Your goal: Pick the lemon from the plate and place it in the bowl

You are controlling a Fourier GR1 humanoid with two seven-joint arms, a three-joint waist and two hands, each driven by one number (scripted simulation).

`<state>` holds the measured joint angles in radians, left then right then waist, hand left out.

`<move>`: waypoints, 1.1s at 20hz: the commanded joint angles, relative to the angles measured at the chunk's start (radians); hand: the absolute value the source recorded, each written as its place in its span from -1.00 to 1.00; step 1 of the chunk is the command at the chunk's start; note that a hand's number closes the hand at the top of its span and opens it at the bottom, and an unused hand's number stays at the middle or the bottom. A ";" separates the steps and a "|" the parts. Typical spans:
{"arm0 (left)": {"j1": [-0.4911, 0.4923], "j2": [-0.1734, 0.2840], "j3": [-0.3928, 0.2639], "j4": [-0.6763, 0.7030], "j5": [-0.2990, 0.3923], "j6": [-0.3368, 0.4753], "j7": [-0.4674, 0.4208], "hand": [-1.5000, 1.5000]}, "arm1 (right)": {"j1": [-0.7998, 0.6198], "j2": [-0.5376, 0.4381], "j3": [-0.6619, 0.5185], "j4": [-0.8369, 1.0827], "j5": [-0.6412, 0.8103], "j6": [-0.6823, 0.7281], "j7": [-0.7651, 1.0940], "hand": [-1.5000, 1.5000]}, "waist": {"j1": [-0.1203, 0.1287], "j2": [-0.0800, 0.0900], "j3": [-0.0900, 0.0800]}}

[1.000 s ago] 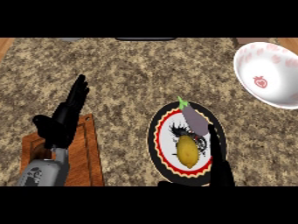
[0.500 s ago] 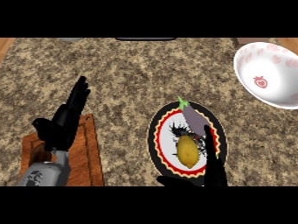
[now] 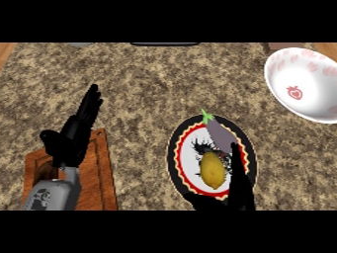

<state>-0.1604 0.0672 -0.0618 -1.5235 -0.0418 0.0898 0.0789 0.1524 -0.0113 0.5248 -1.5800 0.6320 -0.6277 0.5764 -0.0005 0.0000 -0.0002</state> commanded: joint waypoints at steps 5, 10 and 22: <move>0.048 -0.001 -0.003 -0.064 -0.020 -0.014 0.021 0.00 | -0.051 0.006 -0.057 0.128 -0.075 0.033 -0.097 -1.00 | 0.001 0.000 0.000; 0.014 0.001 0.027 0.030 -0.004 -0.021 -0.051 0.00 | -0.159 -0.022 0.017 0.211 -0.011 0.126 -0.087 1.00 | 0.004 0.002 0.000; 0.003 -0.006 0.029 -0.013 0.001 -0.034 0.024 0.00 | -0.148 -0.063 0.071 0.077 -0.080 0.133 -0.186 1.00 | 0.000 0.000 0.000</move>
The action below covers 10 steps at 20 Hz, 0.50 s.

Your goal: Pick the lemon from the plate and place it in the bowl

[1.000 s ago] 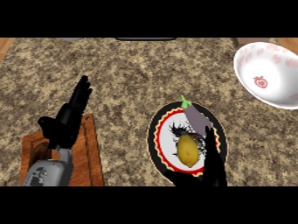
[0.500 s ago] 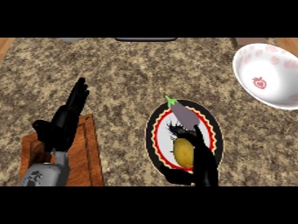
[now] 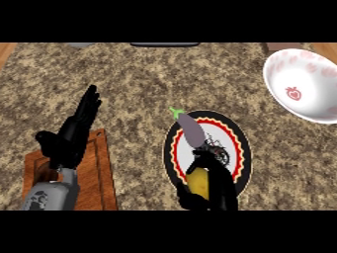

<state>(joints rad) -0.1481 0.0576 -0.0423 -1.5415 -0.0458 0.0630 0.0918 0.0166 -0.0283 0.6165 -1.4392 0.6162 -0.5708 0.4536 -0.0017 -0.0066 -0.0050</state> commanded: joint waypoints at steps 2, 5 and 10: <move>0.008 0.003 -0.006 0.024 -0.017 -0.004 -0.027 0.00 | -0.016 -0.116 -0.022 -0.094 -0.169 0.145 -0.206 1.00 | 0.001 0.007 0.006; -0.021 0.025 0.022 -0.002 0.008 -0.015 0.012 0.00 | -0.097 -0.257 -0.091 -0.212 -0.320 0.350 -0.304 1.00 | 0.002 0.007 0.007; 0.052 -0.016 -0.030 -0.005 -0.035 0.012 -0.045 0.00 | -0.125 -0.283 -0.221 -0.281 -0.411 0.355 -0.490 1.00 | -0.003 0.005 0.006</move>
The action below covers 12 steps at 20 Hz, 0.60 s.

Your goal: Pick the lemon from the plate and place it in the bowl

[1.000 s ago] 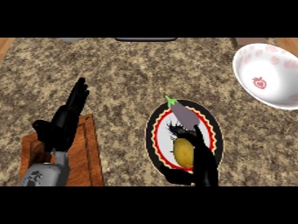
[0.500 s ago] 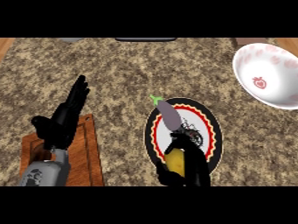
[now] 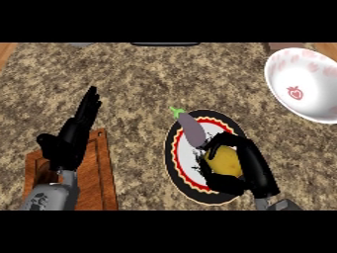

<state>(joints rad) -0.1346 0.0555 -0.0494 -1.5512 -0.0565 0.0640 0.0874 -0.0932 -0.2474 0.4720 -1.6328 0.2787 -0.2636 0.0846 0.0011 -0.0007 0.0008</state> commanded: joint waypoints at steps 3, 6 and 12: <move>0.020 0.009 0.007 -0.015 0.003 -0.006 0.016 0.00 | 0.026 -0.104 -0.085 -0.221 0.000 0.020 -0.096 1.00 | -0.010 -0.003 -0.001; 0.022 0.018 0.003 -0.090 0.007 -0.008 0.069 0.00 | -0.002 -0.136 -0.131 -0.364 0.053 0.015 0.041 1.00 | -0.007 -0.005 -0.001; 0.020 0.009 0.010 -0.011 0.004 -0.019 -0.022 0.00 | -0.133 -0.178 -0.221 -0.482 0.148 0.103 0.347 1.00 | -0.004 -0.001 -0.002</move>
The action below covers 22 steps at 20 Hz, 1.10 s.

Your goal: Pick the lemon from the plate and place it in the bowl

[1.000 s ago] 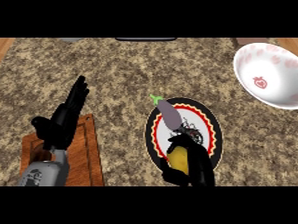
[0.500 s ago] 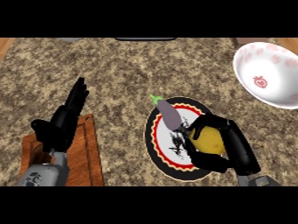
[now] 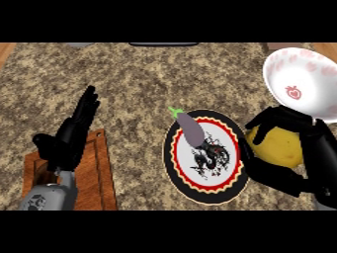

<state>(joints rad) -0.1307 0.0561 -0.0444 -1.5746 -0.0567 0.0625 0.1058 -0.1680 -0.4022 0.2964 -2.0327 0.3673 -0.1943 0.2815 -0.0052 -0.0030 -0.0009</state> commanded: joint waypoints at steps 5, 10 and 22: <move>0.041 -0.014 -0.014 0.035 -0.021 0.000 -0.068 0.00 | -0.255 -0.032 -0.142 -0.104 0.009 0.166 0.387 1.00 | 0.008 0.001 0.000; -0.023 -0.019 0.009 0.095 -0.008 -0.006 -0.079 0.00 | -0.388 -0.026 -0.269 0.109 -0.030 0.195 0.308 1.00 | 0.009 0.004 0.000; -0.038 -0.028 -0.023 0.001 -0.036 0.014 0.020 0.00 | -0.522 -0.175 -0.287 0.552 0.176 0.242 0.158 1.00 | 0.026 0.007 0.001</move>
<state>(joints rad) -0.1647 0.0382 -0.0481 -1.5340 -0.0791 0.0656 0.0933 -0.6708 -0.5257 -0.0098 -1.6067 0.4556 0.0369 0.4964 0.0138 0.0032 -0.0003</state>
